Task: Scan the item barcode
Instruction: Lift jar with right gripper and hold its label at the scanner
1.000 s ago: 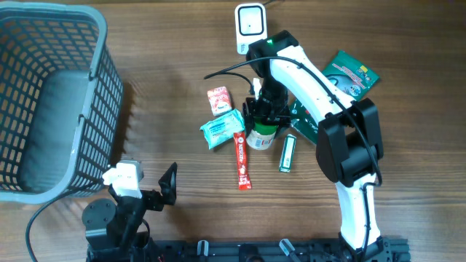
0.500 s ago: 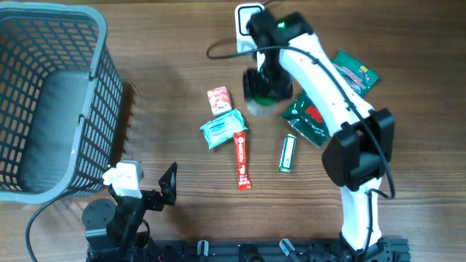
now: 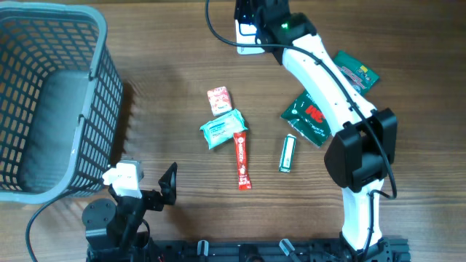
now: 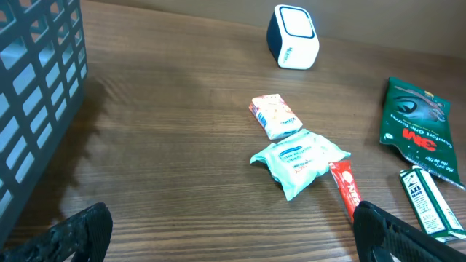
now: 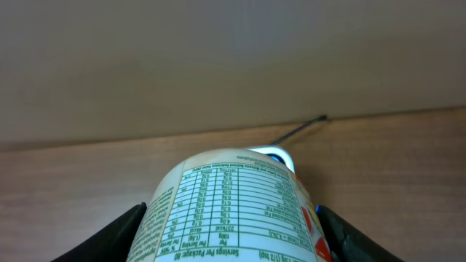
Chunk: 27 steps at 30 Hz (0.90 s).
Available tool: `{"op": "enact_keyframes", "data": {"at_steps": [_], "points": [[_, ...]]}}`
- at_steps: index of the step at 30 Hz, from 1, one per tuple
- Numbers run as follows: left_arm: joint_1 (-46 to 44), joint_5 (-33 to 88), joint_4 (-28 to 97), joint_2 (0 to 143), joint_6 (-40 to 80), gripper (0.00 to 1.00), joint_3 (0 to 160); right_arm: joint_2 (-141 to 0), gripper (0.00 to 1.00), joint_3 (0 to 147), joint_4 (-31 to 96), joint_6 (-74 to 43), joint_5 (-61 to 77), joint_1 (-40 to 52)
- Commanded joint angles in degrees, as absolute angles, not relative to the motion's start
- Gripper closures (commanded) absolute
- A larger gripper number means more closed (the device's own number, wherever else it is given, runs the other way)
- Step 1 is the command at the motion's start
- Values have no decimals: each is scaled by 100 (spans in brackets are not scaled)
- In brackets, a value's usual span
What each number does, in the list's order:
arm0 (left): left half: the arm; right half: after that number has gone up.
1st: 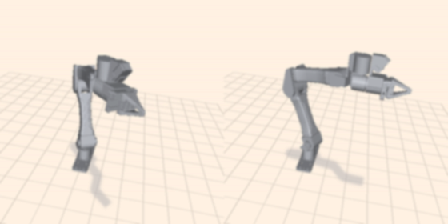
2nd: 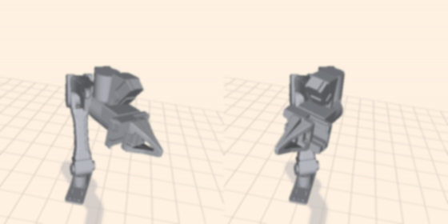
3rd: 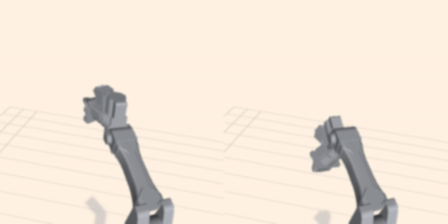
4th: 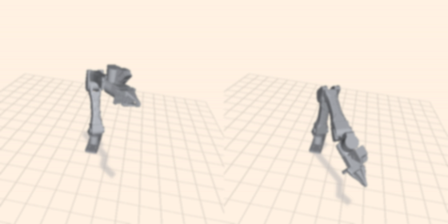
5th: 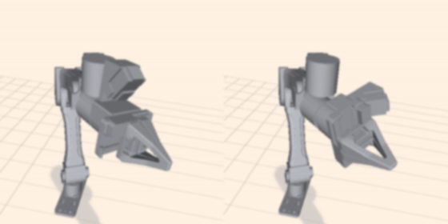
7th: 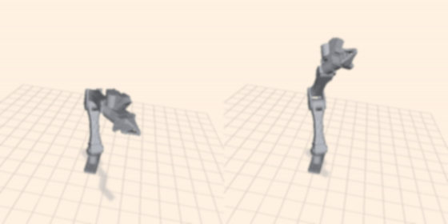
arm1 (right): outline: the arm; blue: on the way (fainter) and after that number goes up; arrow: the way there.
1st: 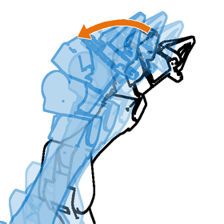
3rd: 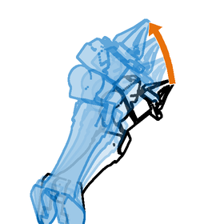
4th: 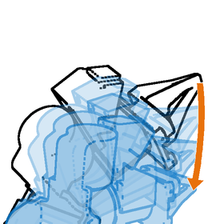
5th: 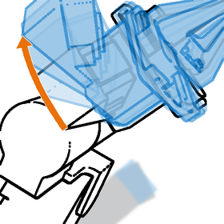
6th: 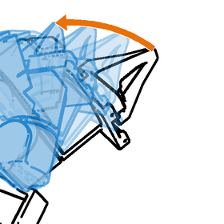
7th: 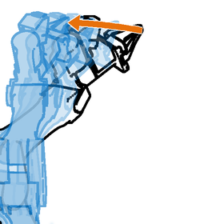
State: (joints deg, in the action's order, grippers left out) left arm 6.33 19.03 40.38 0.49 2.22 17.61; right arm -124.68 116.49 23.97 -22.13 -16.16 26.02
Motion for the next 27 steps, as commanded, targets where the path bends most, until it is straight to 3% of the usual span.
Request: {"op": "enact_keyframes", "data": {"at_steps": [1,10,16,27], "points": [[661,1992,4038,38,130,0,1715,-12460,43,11118,1529,-1846,-1970,2585],[661,1992,4040,38,130,0,1715,-13209,49,10759,-537,-729,-1968,2585],[661,1992,4038,38,130,0,1715,-13568,52,10759,-644,-596,-2596,2578],[661,1992,4038,38,130,0,1715,-13600,51,10755,-668,-316,-2386,2405]]}}
